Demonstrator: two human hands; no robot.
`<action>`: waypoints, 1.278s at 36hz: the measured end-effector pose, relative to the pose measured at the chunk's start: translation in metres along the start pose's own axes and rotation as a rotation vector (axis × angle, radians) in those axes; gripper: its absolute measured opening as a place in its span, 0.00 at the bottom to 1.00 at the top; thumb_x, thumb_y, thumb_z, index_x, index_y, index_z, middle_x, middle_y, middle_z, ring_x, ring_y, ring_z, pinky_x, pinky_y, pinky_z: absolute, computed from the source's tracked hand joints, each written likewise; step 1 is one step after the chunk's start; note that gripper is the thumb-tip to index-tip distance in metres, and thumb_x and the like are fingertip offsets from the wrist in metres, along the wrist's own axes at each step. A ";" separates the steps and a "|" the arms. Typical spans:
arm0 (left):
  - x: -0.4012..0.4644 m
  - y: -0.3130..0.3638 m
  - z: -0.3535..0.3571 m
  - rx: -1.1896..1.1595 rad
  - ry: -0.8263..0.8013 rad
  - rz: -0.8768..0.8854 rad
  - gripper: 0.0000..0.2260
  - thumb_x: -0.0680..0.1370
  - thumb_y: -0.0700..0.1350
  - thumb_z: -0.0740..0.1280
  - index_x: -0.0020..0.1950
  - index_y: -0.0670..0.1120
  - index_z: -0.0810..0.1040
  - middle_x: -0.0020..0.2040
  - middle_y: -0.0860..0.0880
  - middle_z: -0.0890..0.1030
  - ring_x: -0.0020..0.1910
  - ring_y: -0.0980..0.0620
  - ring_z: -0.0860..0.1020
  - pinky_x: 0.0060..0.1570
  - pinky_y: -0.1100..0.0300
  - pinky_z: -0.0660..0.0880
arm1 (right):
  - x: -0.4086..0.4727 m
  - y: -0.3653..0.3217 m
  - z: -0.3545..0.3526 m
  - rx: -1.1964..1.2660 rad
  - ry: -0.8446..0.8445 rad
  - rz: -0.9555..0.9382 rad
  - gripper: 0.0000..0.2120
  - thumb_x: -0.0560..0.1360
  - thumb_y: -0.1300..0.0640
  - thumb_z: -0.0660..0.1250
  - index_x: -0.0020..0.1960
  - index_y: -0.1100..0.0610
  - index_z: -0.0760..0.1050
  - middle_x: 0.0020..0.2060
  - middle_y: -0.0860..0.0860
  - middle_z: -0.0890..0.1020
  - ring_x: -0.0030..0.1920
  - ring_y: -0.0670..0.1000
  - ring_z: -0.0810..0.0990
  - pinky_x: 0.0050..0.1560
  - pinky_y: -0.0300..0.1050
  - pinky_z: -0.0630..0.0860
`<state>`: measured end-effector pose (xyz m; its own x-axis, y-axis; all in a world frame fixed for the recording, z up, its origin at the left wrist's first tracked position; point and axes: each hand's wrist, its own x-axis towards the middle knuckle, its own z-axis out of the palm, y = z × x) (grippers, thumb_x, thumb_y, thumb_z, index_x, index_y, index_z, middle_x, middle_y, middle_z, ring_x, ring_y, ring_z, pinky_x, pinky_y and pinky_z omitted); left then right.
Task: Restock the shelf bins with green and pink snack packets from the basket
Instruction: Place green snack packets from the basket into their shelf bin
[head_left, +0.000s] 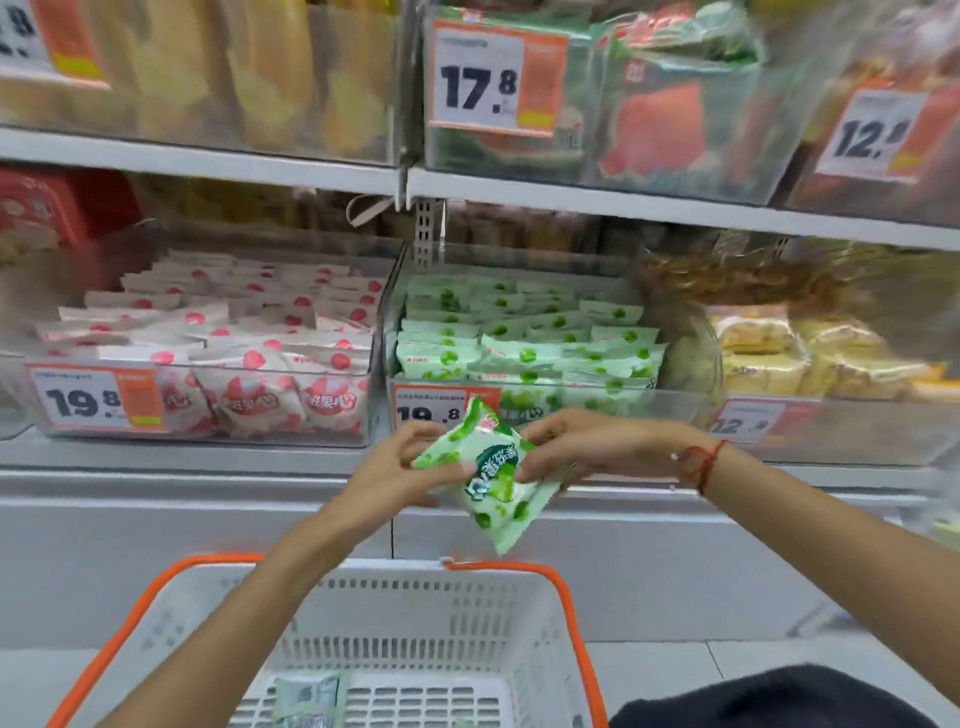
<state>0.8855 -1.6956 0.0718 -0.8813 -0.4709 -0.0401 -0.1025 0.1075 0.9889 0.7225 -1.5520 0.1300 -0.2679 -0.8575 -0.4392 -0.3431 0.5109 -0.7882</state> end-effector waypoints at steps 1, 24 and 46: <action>0.000 0.011 0.004 -0.005 -0.011 0.018 0.19 0.68 0.47 0.77 0.57 0.49 0.77 0.51 0.54 0.83 0.47 0.60 0.80 0.44 0.67 0.76 | -0.009 -0.002 -0.004 0.016 0.033 -0.024 0.05 0.73 0.61 0.70 0.49 0.58 0.80 0.46 0.55 0.84 0.43 0.47 0.81 0.45 0.38 0.77; 0.127 0.096 0.083 1.195 -0.322 0.361 0.27 0.77 0.67 0.54 0.74 0.59 0.63 0.74 0.50 0.67 0.72 0.45 0.65 0.67 0.47 0.65 | -0.087 -0.004 -0.131 -0.776 0.937 -0.103 0.09 0.74 0.55 0.70 0.54 0.55 0.81 0.46 0.52 0.84 0.45 0.53 0.80 0.48 0.47 0.75; 0.132 0.085 0.074 1.309 -0.211 0.572 0.18 0.82 0.58 0.52 0.60 0.54 0.77 0.56 0.51 0.81 0.52 0.47 0.77 0.47 0.54 0.66 | -0.004 0.001 -0.129 -1.325 0.705 0.135 0.25 0.68 0.54 0.75 0.63 0.52 0.74 0.60 0.52 0.76 0.61 0.54 0.74 0.52 0.47 0.72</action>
<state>0.7265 -1.6839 0.1399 -0.9840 0.0340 0.1750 0.0421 0.9982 0.0426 0.6070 -1.5398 0.1868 -0.5963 -0.7937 0.1201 -0.7197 0.5948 0.3581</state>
